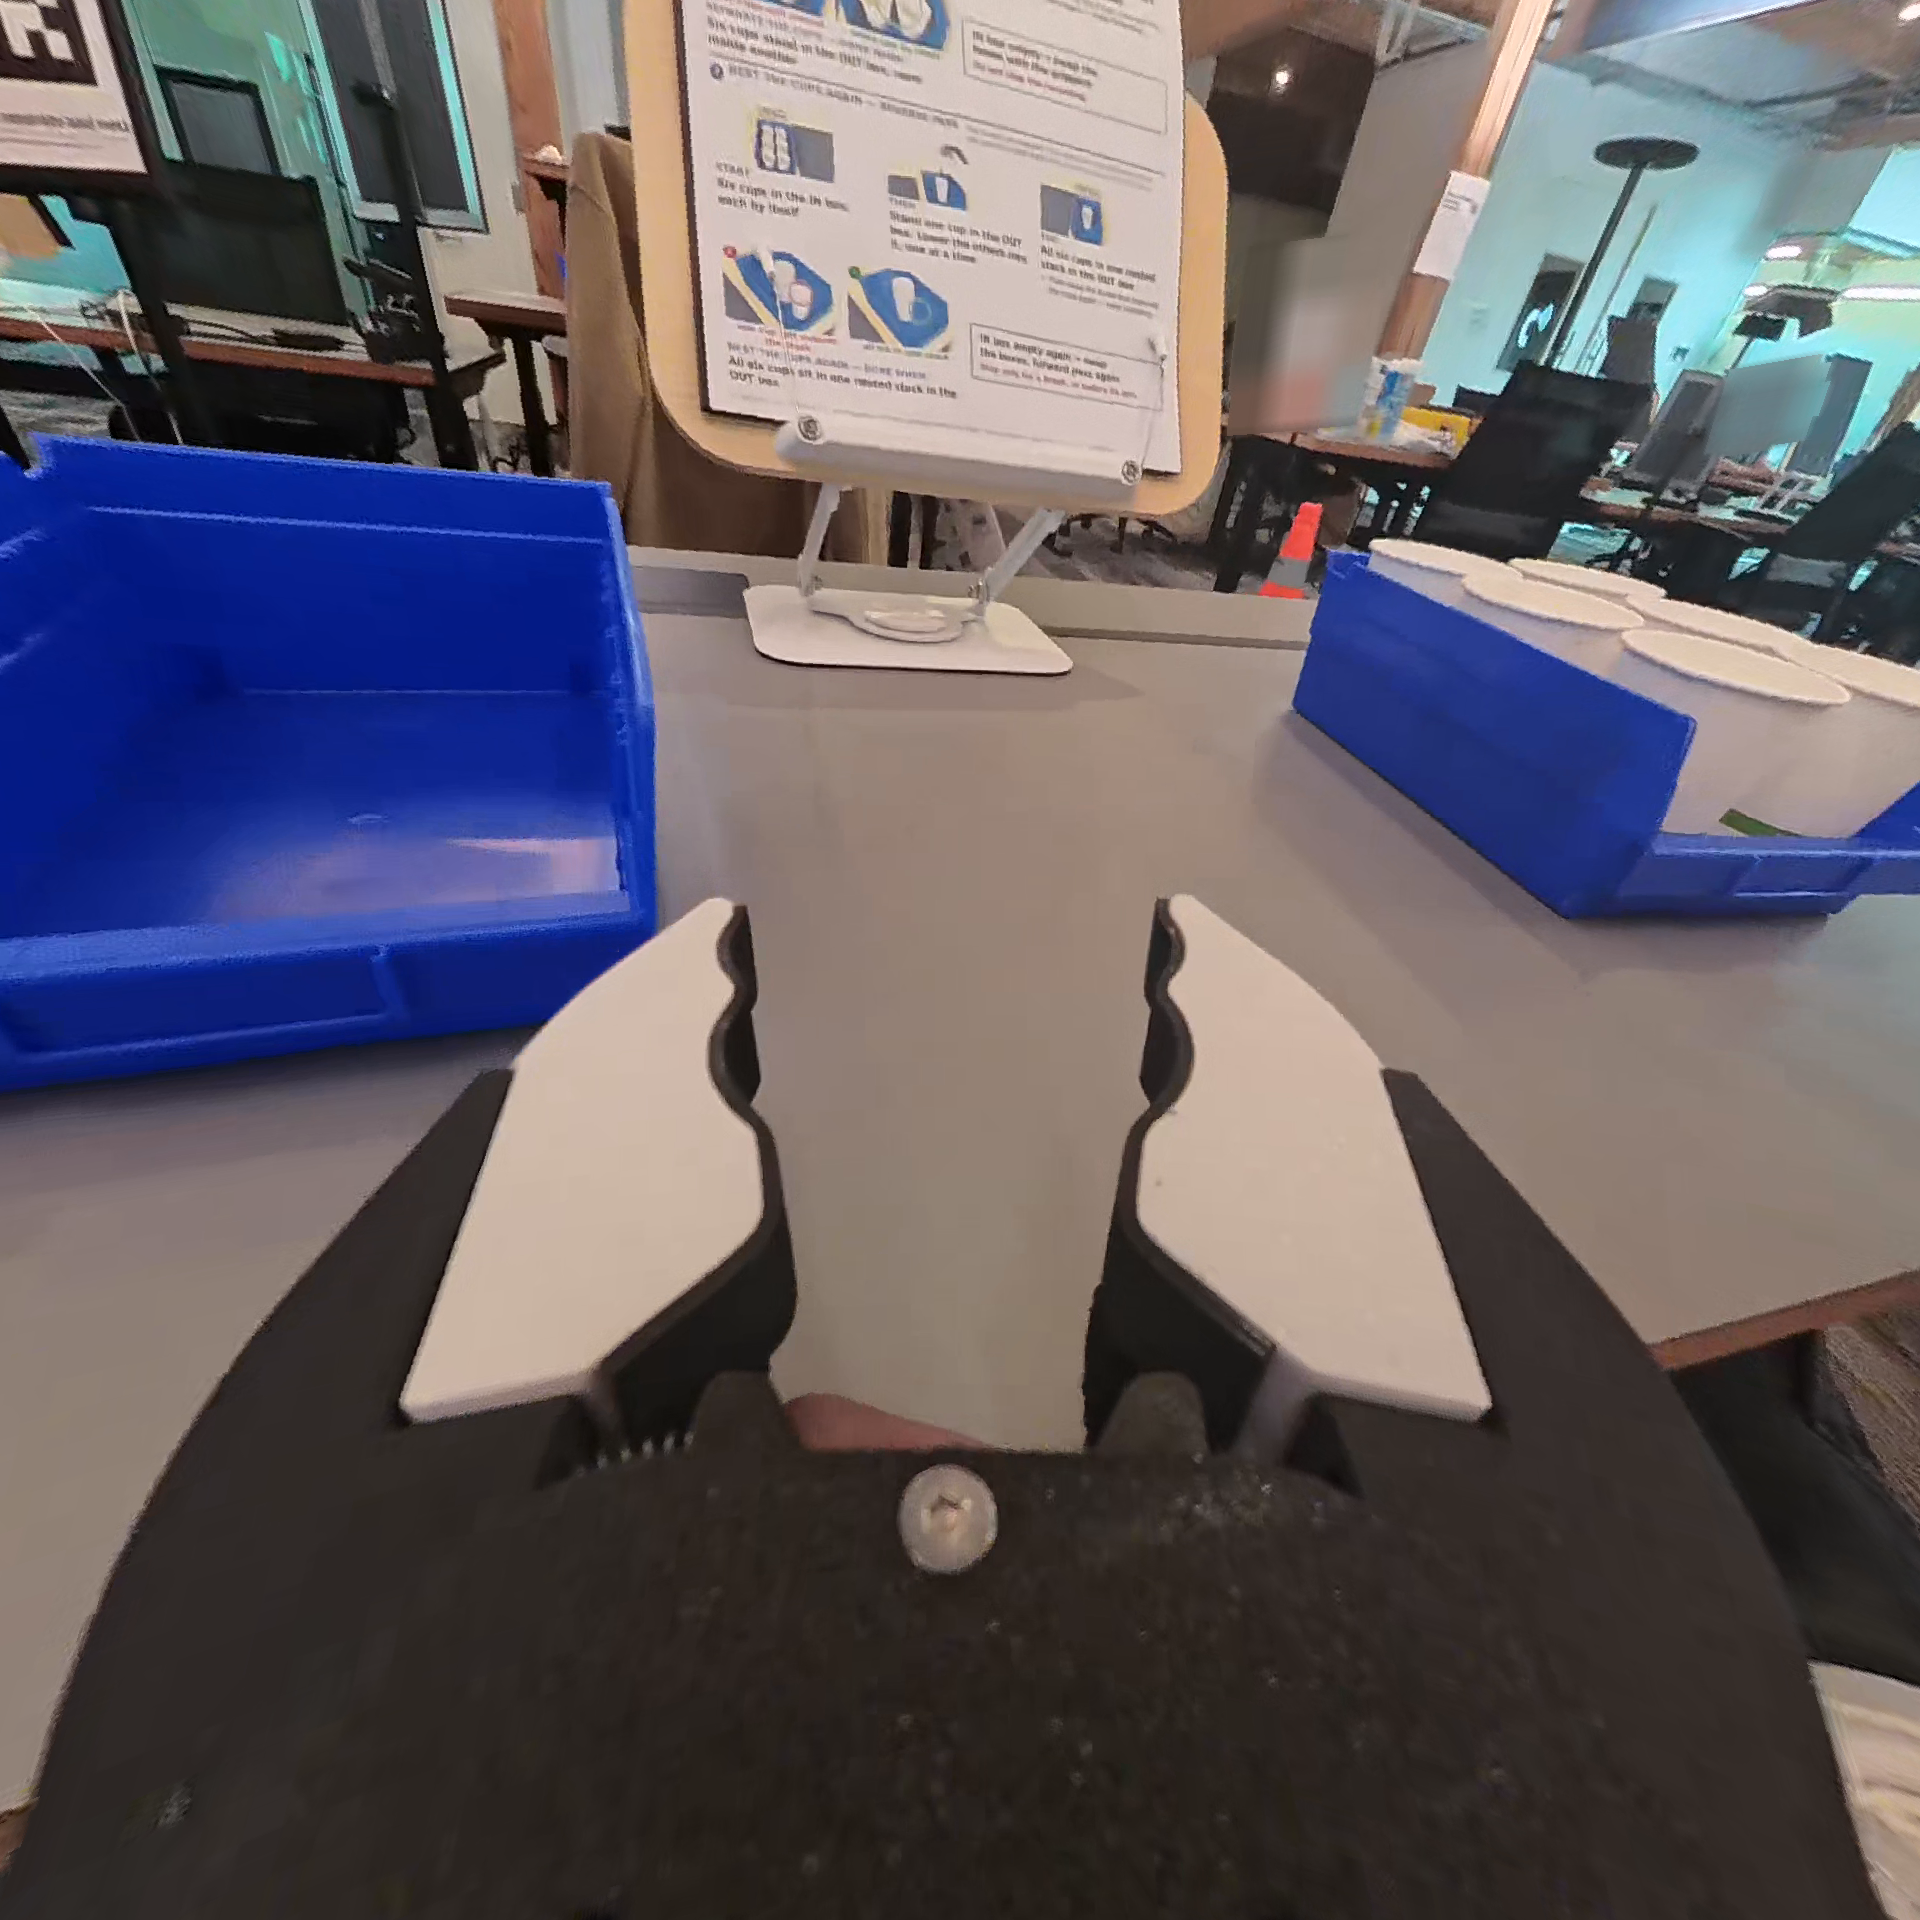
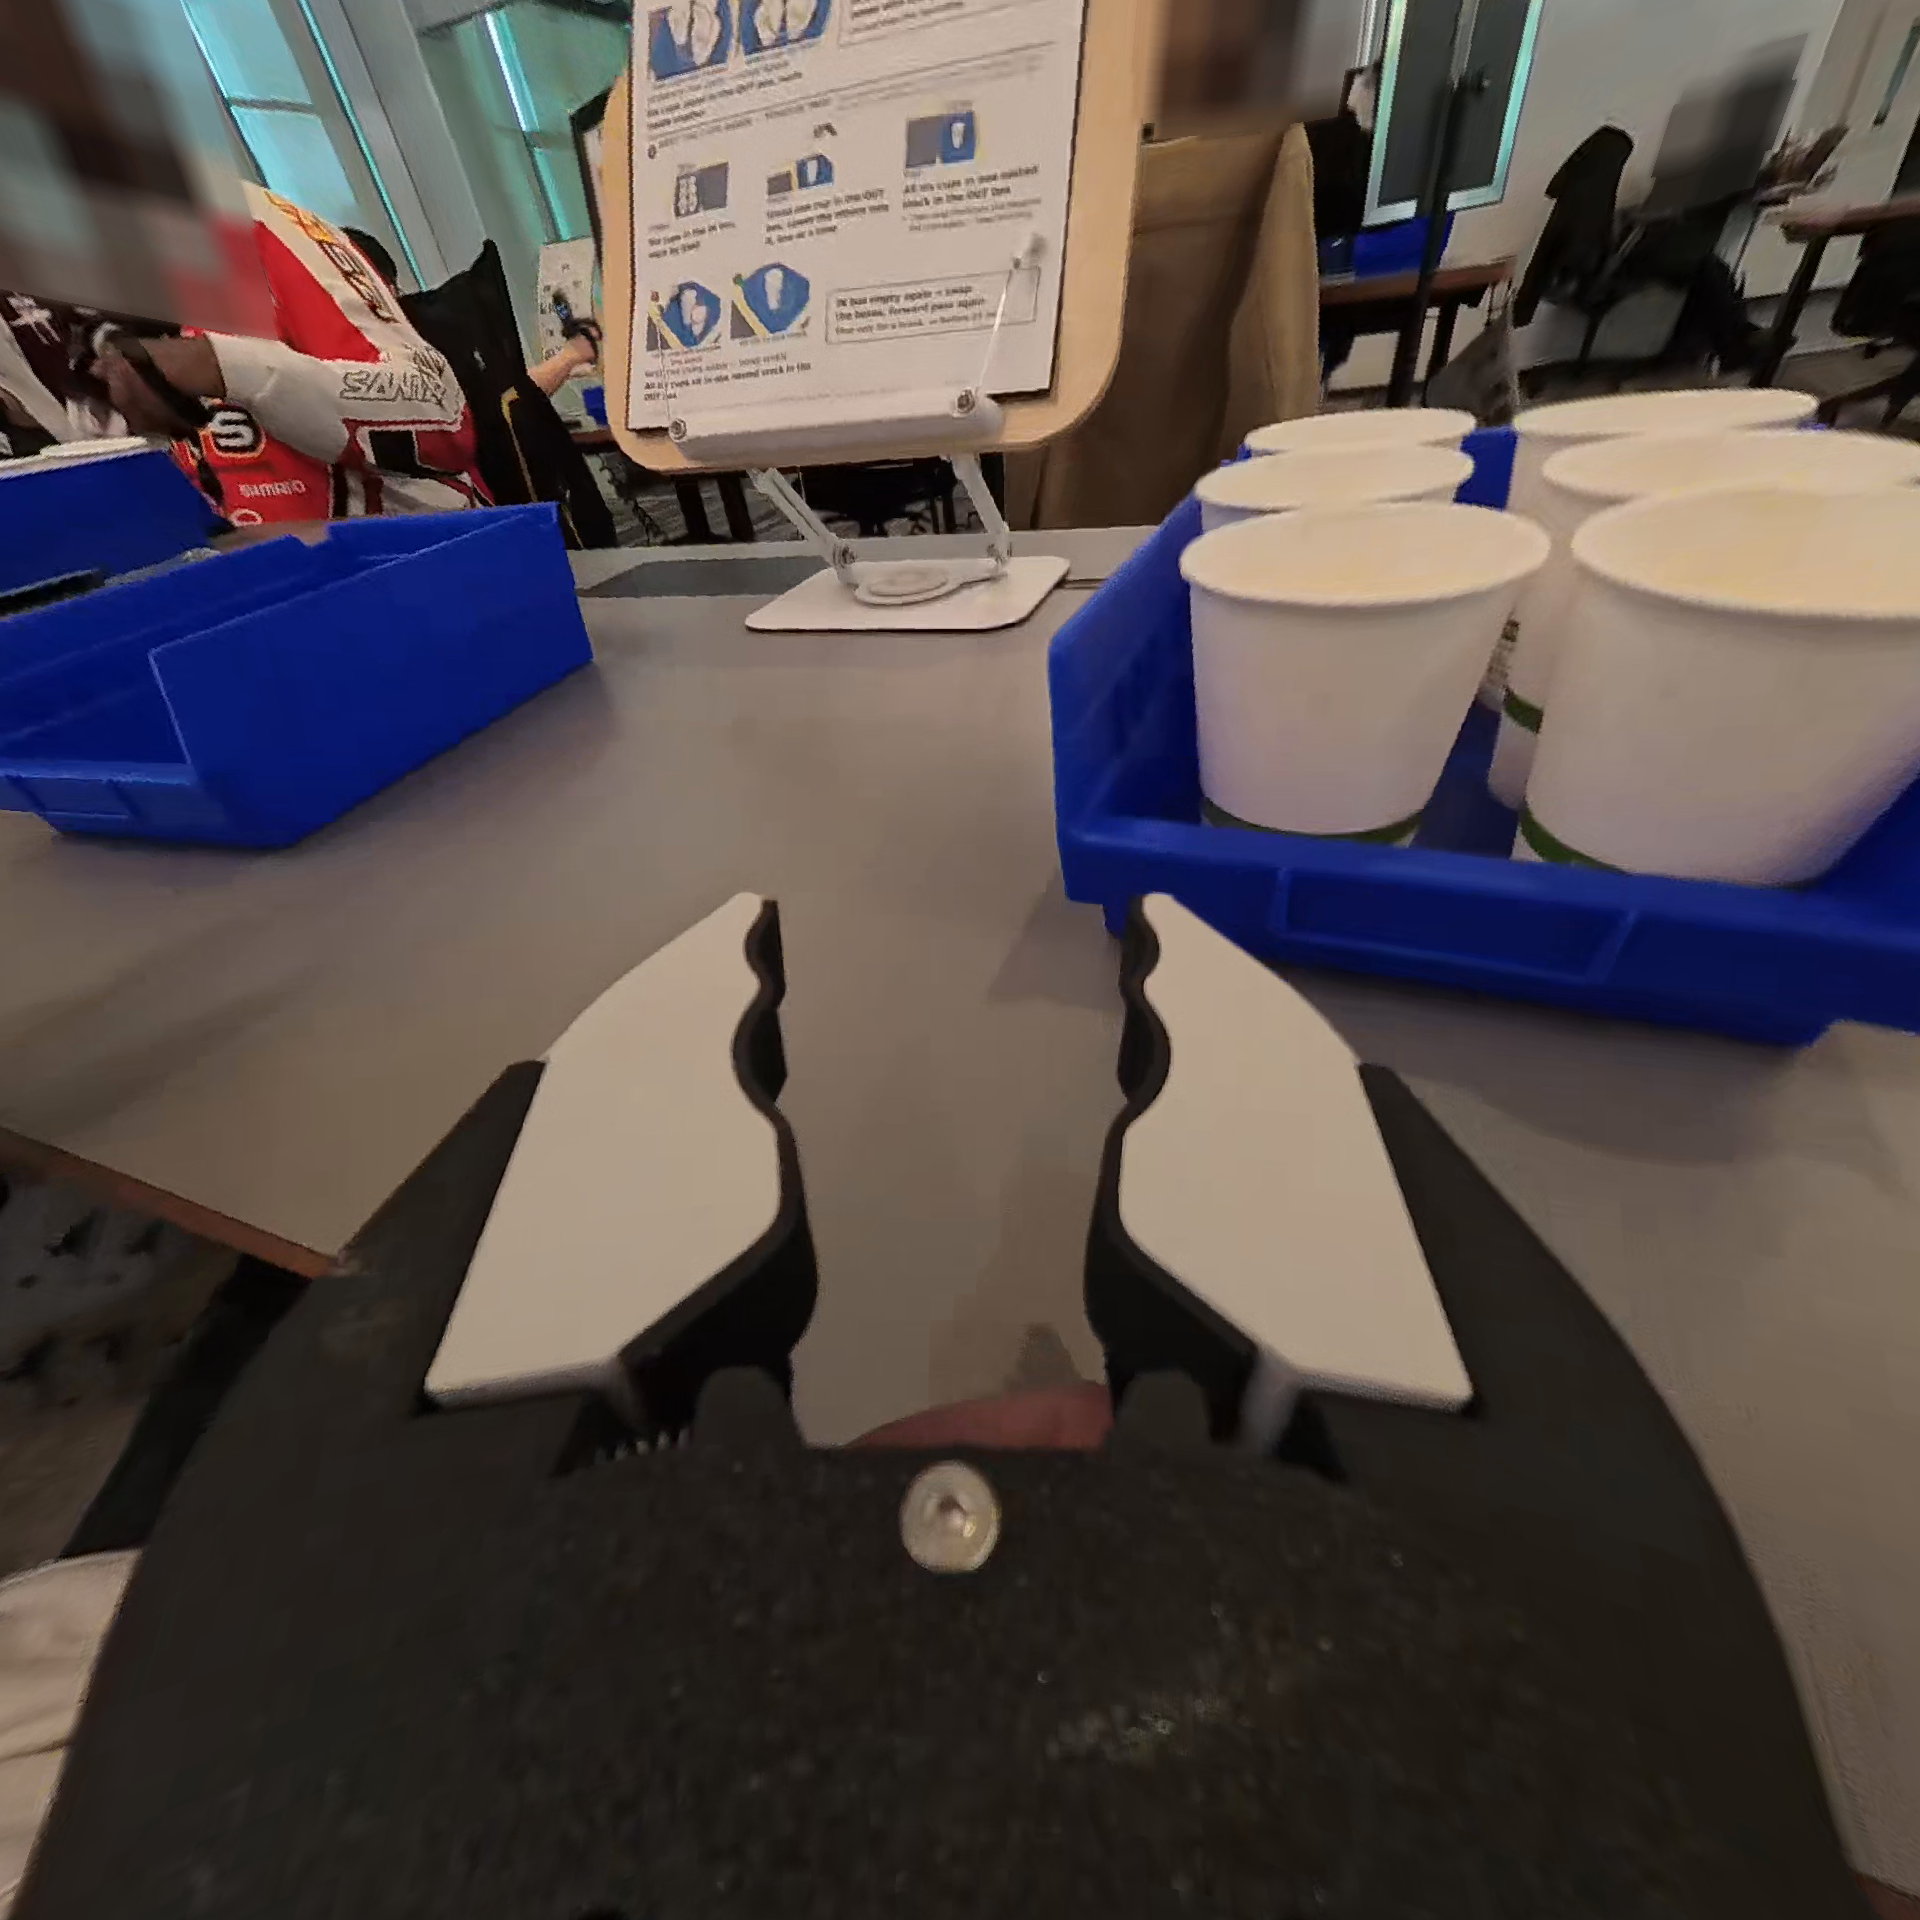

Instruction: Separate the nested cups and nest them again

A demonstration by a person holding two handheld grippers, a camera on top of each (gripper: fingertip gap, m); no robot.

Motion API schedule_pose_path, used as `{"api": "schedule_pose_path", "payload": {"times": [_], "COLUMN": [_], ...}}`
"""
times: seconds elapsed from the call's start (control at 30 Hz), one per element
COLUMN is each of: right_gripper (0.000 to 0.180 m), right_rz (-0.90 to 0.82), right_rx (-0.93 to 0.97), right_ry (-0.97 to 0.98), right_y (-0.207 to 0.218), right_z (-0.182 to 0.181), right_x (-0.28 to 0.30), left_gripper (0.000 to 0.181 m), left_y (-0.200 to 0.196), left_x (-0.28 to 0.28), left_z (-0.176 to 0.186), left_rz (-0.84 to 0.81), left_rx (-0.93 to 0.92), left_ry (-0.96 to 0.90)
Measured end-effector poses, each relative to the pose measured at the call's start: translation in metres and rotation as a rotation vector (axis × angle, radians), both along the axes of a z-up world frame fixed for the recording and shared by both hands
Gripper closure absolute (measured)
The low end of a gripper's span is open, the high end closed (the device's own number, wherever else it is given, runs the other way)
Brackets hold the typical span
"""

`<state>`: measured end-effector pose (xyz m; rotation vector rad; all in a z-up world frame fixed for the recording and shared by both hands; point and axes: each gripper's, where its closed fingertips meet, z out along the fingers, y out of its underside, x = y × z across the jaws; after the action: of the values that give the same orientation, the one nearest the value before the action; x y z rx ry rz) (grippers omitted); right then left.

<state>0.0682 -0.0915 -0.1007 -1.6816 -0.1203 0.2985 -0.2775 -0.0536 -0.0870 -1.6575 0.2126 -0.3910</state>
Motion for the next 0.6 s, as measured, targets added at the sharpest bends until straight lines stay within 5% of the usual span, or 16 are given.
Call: {"api": "schedule_pose_path", "payload": {"times": [0.47,0.6], "right_gripper": [0.119,0.119], "right_rz": [-0.118,-0.198], "right_rx": [0.046,0.002], "right_ry": [-0.12,-0.074], "right_y": [0.002,0.008], "right_z": [-0.001,-0.005], "right_x": [0.028,0.052], "left_gripper": [0.11,0.11], "left_y": [0.006,0.001], "left_x": [0.018,0.1], "left_z": [-0.023,-0.02], "left_rz": [-0.066,-0.267], "left_rx": [-0.073,-0.117], "left_ry": [0.047,0.109]}}
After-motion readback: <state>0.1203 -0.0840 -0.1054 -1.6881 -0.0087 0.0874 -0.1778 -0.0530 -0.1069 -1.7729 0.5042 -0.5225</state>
